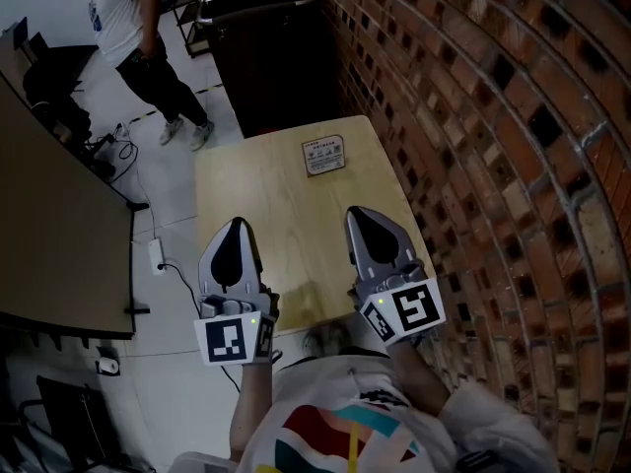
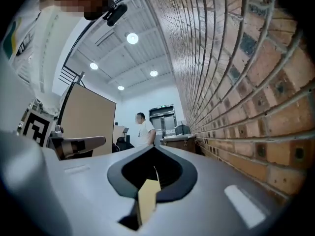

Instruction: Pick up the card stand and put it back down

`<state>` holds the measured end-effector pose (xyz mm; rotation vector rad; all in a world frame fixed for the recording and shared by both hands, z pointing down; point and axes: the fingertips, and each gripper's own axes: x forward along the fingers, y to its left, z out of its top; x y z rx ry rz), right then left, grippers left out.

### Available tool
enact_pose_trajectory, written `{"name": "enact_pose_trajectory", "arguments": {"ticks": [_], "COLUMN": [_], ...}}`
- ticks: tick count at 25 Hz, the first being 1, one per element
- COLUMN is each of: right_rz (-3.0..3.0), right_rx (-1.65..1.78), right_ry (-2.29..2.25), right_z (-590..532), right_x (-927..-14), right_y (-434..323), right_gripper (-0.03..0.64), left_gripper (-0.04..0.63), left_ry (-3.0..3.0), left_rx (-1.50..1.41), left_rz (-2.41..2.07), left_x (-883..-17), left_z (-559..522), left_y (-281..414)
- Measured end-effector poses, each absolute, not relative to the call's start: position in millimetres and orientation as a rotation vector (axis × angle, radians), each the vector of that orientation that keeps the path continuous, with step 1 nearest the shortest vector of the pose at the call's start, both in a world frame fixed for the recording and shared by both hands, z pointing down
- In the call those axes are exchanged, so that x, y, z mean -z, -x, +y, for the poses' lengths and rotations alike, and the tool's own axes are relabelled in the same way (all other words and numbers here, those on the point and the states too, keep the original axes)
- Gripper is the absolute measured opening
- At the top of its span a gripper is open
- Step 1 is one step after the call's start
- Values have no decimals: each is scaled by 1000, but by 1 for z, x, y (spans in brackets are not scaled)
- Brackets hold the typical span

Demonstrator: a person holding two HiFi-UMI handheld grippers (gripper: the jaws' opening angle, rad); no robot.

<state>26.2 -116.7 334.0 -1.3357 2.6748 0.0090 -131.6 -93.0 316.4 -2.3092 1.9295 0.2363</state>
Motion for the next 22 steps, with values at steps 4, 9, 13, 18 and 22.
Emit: {"name": "enact_pose_trajectory", "arguments": {"ticks": [4, 9, 13, 18, 22], "right_rz": [2711, 2717, 2732, 2741, 2740], "right_rx": [-107, -129, -116, -79, -64], "right_ry": [1372, 1394, 1390, 1378, 1377], "right_z": [-123, -125, -124, -124, -125], "right_x": [-333, -333, -338, -344, -344], "right_y": [-26, -25, -22, -19, -20], "right_gripper": [2, 2, 2, 2, 2], "left_gripper": [5, 5, 6, 6, 6], "left_ry": [2330, 2298, 2309, 2287, 2271], "left_rx": [-252, -269, -251, -315, -322], "left_rz": [1932, 1943, 1939, 1979, 1980], "left_x": [-319, -313, -316, -309, -304], "left_z": [-93, -93, -92, -92, -91], "left_y": [132, 136, 137, 144, 147]}}
